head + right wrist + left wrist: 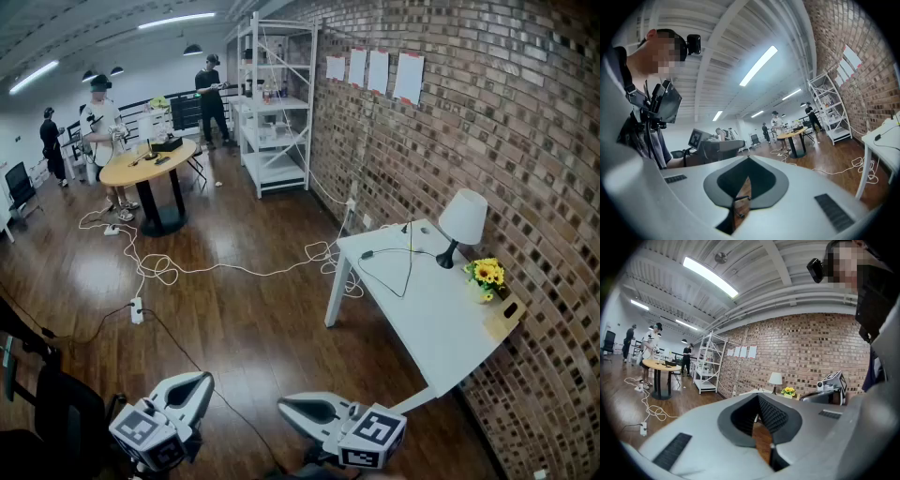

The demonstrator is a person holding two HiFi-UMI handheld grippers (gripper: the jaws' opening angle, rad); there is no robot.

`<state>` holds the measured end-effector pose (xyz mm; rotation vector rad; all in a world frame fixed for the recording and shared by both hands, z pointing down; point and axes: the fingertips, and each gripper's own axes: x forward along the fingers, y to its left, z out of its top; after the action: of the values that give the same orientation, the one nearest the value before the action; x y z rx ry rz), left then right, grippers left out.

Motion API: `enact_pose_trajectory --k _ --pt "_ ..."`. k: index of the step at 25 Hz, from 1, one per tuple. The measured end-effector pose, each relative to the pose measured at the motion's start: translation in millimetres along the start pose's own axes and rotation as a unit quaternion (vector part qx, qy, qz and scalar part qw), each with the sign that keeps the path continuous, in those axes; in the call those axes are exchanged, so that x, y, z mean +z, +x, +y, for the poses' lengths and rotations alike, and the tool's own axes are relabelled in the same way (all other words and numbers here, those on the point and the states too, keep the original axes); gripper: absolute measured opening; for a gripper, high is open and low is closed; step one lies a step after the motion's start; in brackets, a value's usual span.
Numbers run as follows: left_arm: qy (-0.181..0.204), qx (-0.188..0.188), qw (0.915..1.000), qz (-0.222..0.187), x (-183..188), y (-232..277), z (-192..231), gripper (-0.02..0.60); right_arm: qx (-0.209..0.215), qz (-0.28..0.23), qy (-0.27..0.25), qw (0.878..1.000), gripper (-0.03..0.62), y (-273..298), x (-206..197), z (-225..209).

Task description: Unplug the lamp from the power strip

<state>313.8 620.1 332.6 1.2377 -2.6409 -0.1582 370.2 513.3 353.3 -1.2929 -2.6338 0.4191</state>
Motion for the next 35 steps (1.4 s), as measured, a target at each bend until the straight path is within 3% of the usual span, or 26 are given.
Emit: enact_pose_trajectory --k 3,10,20,27,35 --pt "0.025 -0.01 0.9996 0.005 16 35 -5 0.014 0.01 -0.034 0.043 0.998 -0.002 -11 15 -27" --pt "0.075 0.003 0.9972 0.002 44 94 -22 0.014 0.032 -0.017 0.015 0.999 0.0 -20 30 -77" --pt "0.036 0.014 0.9989 0.028 32 149 -41 0.014 0.069 -0.011 0.036 0.997 -0.001 -42 32 -122" --pt "0.043 0.02 0.998 0.041 32 183 -56 0.014 0.044 -0.024 0.051 0.997 0.0 -72 43 -165" --pt "0.041 0.022 0.9984 0.032 34 196 -59 0.014 0.056 -0.01 0.033 0.998 0.0 -74 49 -169"
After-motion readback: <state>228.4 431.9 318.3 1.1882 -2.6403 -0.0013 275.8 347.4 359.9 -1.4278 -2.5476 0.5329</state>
